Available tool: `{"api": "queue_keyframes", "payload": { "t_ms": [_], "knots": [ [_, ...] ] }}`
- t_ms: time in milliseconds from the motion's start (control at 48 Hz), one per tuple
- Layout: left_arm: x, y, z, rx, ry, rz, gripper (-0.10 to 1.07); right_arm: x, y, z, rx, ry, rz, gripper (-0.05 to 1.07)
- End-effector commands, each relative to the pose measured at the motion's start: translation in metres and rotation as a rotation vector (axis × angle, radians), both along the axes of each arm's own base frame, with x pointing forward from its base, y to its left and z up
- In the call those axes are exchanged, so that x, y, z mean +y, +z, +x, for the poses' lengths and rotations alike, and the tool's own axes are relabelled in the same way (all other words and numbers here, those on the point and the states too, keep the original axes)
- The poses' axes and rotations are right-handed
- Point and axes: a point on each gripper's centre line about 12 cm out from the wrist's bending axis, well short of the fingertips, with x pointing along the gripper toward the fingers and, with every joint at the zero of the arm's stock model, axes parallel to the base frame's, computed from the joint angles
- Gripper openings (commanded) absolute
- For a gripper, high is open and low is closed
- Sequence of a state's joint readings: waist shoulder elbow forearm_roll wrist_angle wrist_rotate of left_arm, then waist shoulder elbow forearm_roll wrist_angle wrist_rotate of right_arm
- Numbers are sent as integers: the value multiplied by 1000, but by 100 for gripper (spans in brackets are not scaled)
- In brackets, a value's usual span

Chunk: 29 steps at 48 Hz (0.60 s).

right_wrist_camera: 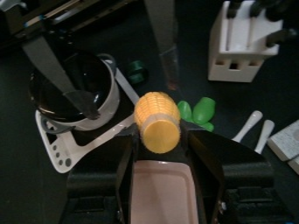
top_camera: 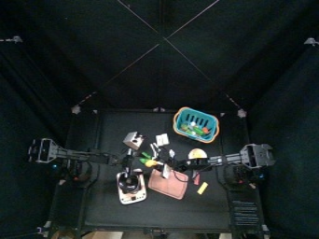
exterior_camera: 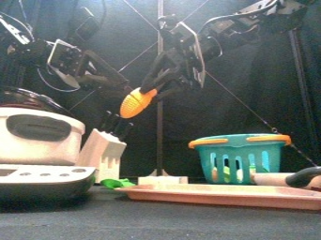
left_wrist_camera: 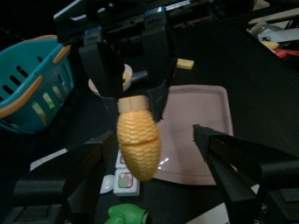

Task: Place corn on plate to cut

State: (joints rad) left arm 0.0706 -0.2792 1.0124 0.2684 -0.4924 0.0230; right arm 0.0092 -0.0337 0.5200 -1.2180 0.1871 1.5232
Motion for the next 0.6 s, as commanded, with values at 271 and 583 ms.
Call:
{"api": "queue_keyframes", "payload": {
  "t_ms": [271, 583],
  "knots": [
    [2, 13, -13, -86, 16, -25, 104, 9, 18, -27, -8, -99, 60, 51],
    [3, 14, -22, -100, 33, -42, 104, 9, 25, -48, -43, -223, 88, 51]
  ]
}}
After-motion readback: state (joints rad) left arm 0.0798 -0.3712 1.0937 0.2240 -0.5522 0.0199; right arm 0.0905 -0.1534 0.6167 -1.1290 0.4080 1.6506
